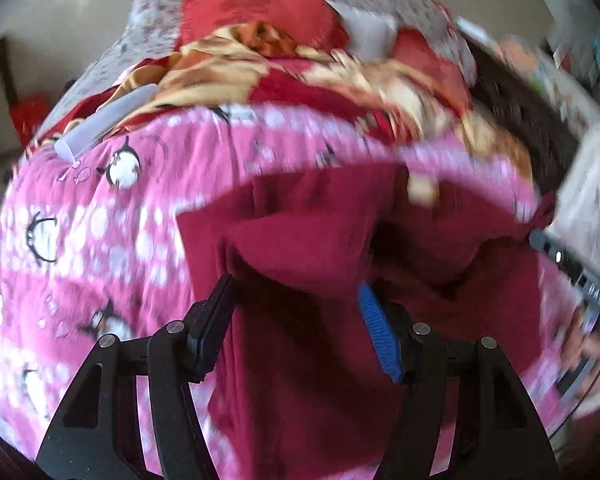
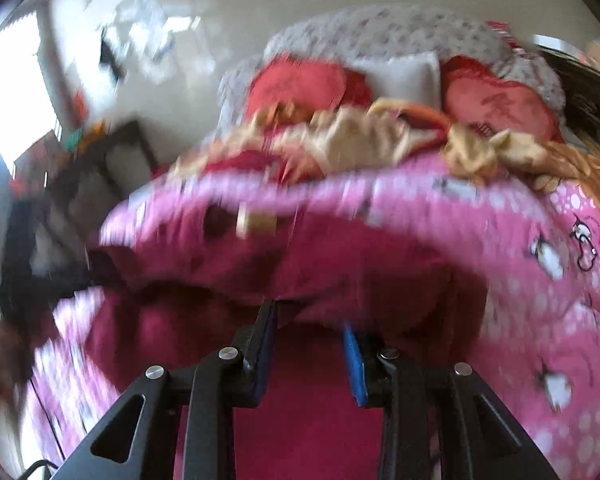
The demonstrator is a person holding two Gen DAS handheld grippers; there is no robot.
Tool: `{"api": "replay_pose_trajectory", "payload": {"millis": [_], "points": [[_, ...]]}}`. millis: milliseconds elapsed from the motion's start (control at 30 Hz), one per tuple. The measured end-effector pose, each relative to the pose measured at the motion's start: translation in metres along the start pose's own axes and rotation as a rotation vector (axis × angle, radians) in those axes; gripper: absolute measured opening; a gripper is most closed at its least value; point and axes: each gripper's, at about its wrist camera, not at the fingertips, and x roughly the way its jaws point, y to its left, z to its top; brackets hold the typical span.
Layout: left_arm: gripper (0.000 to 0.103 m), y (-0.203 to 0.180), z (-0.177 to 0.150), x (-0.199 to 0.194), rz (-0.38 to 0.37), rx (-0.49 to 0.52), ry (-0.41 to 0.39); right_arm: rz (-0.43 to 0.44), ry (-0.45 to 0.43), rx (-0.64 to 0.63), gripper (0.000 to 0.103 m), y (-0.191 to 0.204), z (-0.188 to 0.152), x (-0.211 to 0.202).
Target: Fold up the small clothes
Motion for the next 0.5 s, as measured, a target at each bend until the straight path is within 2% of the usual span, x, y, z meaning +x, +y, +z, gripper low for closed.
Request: {"api": "replay_pose_trajectory", "payload": {"millis": [100, 200, 300, 400, 433, 467, 500], "points": [[0.063, 0.026, 0.021, 0.009, -0.025, -0.184, -0.029, -0.024, -0.066, 0.082, 0.032, -0.013, 0.026, 0.009], [0.063, 0.043, 0.028, 0.031, -0.002, -0.266, 0.024, -0.081, -0.034, 0.106, 0.035, -0.020, 0.042, 0.036], [0.063, 0.048, 0.024, 0.034, 0.005, -0.275, 0.034, -0.131, 0.054, 0.099, 0.035, -0.027, 0.042, 0.063], [0.063, 0.050, 0.017, 0.018, -0.015, -0.260, 0.025, -0.124, 0.043, 0.079, 0.036, -0.027, 0.043, 0.045], [0.063, 0.050, 0.014, 0.011, -0.026, -0.255, 0.022, -0.110, 0.029, 0.080, 0.038, -0.027, 0.040, 0.033], [0.063, 0.051, 0.008, 0.003, -0.034, -0.249, 0.019, -0.084, 0.011, 0.079, 0.047, -0.028, 0.036, 0.015], [0.063, 0.051, 0.002, -0.005, -0.042, -0.241, 0.015, -0.063, 0.003, 0.068, 0.053, -0.028, 0.029, -0.004]]}}
